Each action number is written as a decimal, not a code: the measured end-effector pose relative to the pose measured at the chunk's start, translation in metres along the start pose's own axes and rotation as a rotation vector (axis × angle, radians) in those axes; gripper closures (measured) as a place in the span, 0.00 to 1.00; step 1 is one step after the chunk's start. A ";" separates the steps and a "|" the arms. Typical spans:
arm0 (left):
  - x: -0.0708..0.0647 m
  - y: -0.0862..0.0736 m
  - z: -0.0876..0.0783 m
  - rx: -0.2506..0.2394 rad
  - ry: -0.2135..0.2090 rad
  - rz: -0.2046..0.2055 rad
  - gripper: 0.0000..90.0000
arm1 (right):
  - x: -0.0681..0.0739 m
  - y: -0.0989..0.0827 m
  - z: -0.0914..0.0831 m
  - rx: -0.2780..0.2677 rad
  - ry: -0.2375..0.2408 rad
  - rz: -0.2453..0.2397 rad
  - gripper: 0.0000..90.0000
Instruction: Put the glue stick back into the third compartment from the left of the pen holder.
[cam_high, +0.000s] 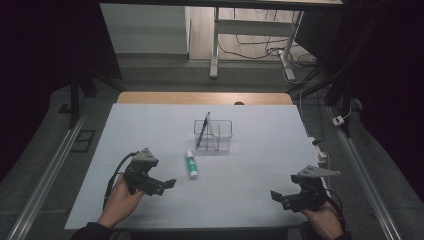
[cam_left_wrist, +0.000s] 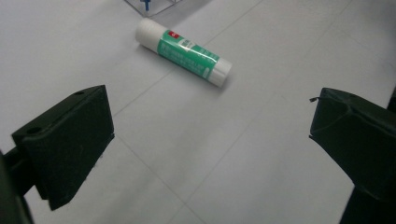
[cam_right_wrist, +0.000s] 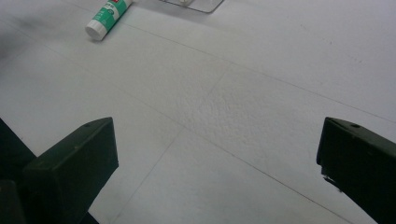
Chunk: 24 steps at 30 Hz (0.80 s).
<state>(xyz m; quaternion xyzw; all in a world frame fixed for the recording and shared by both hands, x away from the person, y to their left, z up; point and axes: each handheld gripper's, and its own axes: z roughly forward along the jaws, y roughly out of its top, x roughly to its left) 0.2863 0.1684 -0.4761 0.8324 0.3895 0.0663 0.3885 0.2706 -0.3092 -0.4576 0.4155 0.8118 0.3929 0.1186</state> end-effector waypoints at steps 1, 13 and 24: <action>0.001 0.003 0.003 0.002 0.005 0.001 0.00 | 0.000 0.000 0.000 0.004 0.001 0.000 0.00; 0.011 0.032 0.040 0.057 -0.010 0.055 0.01 | -0.001 0.000 0.001 0.010 0.004 0.002 0.00; 0.010 0.046 0.068 0.104 -0.025 0.116 0.25 | 0.000 0.001 0.002 0.019 0.002 -0.004 0.00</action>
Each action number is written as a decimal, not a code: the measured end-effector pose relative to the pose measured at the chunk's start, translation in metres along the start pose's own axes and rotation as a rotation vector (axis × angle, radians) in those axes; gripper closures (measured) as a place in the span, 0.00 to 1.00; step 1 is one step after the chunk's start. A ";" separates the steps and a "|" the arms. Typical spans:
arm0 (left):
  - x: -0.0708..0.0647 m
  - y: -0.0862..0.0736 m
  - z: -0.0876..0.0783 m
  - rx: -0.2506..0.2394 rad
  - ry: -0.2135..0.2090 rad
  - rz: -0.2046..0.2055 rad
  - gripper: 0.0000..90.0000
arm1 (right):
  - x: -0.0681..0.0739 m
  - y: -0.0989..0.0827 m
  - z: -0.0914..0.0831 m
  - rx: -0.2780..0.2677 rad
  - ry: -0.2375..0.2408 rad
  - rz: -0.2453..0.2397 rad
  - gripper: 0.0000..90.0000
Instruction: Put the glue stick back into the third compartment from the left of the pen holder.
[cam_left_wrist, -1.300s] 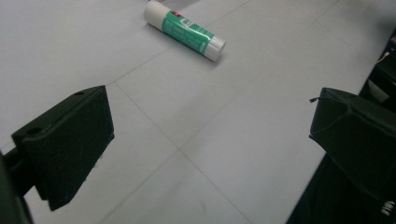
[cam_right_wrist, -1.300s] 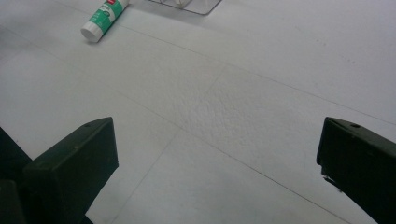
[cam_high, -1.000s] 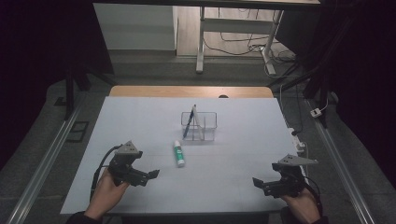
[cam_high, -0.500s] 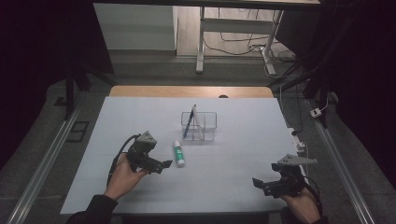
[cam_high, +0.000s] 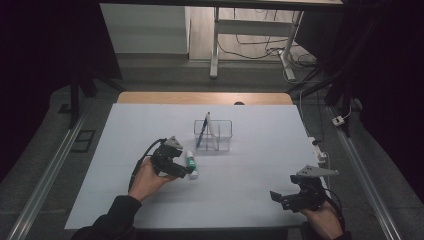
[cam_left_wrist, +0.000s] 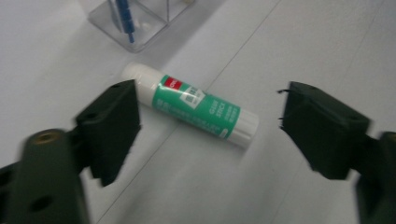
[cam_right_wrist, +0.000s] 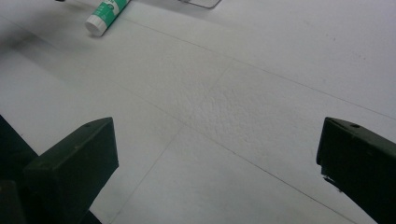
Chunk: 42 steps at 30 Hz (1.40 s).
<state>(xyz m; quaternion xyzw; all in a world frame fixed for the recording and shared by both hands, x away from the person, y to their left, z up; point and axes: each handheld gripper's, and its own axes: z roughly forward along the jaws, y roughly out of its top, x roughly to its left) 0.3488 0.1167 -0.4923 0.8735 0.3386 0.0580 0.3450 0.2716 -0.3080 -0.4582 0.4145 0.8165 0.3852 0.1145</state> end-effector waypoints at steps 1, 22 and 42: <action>-0.001 0.001 0.002 0.005 0.001 0.004 0.29 | 0.000 0.000 0.000 0.001 0.000 0.000 0.00; -0.018 0.009 0.027 0.063 -0.049 0.058 0.98 | 0.000 0.000 0.000 0.002 0.008 -0.002 0.00; -0.041 -0.021 0.026 0.145 0.005 -0.001 0.98 | 0.000 0.000 0.000 0.002 0.008 -0.013 0.00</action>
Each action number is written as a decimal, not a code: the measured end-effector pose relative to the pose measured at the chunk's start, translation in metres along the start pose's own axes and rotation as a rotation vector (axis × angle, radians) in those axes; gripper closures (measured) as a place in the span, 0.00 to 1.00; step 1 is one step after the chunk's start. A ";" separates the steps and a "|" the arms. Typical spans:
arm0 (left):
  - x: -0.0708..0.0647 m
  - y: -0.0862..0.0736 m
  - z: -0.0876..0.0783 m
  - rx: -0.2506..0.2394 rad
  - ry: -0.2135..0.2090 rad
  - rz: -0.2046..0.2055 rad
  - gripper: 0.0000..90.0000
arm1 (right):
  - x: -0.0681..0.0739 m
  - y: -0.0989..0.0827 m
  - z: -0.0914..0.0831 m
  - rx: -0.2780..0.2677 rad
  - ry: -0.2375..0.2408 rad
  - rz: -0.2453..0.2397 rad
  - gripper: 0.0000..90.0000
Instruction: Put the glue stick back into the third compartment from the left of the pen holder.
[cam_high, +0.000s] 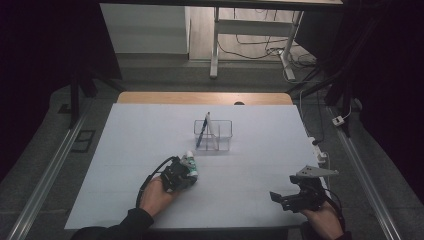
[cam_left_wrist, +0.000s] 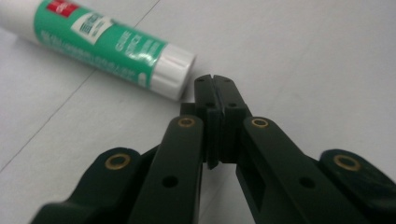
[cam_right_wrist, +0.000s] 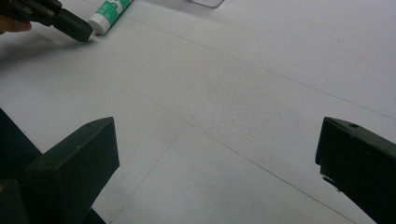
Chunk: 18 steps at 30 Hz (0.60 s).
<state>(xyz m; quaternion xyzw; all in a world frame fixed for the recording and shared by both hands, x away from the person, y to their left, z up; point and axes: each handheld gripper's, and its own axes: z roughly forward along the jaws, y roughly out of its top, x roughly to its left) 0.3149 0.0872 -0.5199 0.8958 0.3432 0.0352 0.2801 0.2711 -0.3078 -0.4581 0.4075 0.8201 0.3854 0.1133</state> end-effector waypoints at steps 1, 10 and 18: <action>0.001 0.000 0.000 -0.003 0.003 -0.010 0.98 | 0.000 0.000 0.000 0.001 0.000 -0.001 0.00; 0.012 -0.004 -0.003 0.004 0.003 -0.070 0.98 | 0.000 0.000 0.000 -0.001 0.000 0.001 0.00; 0.025 -0.009 -0.008 0.011 0.049 -0.116 0.98 | 0.000 0.000 0.000 0.001 0.000 -0.002 0.00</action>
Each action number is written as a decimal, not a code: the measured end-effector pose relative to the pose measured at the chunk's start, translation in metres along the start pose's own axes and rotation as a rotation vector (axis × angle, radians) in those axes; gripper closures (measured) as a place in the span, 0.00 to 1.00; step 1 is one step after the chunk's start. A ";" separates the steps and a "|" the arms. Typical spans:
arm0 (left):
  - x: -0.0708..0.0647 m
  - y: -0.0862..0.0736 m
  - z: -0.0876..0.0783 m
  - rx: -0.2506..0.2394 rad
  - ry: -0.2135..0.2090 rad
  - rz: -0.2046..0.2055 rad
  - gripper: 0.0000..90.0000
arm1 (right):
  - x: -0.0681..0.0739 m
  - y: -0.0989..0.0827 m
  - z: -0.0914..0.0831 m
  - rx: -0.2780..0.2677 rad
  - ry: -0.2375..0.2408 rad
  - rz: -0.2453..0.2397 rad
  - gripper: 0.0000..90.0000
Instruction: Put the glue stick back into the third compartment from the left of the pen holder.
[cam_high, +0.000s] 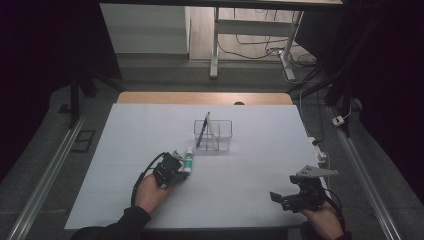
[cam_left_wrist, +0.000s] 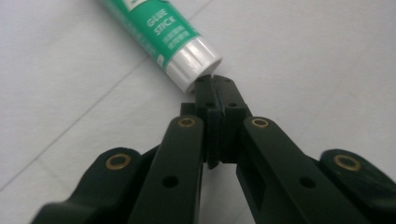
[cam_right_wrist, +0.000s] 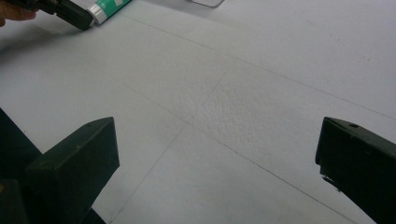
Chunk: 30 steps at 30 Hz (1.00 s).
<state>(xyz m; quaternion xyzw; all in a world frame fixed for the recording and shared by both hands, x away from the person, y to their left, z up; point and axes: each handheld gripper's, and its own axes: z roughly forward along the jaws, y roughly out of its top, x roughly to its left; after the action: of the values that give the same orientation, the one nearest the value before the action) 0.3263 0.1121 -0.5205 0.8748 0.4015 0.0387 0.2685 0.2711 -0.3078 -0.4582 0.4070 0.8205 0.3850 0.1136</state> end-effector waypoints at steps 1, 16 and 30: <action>0.002 0.000 -0.001 0.000 0.006 -0.005 0.98 | 0.000 0.000 0.000 0.000 0.000 0.000 0.00; 0.027 -0.002 -0.006 0.004 0.073 -0.040 0.98 | 0.000 0.000 0.000 0.003 0.001 0.000 0.00; 0.031 0.006 -0.031 -0.030 0.066 -0.044 0.63 | 0.000 0.000 0.000 0.003 0.001 0.001 0.00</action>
<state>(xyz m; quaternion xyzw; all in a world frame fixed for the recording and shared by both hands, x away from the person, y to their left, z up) 0.3428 0.1451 -0.4952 0.8599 0.4288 0.0676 0.2688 0.2711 -0.3075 -0.4582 0.4075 0.8208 0.3842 0.1124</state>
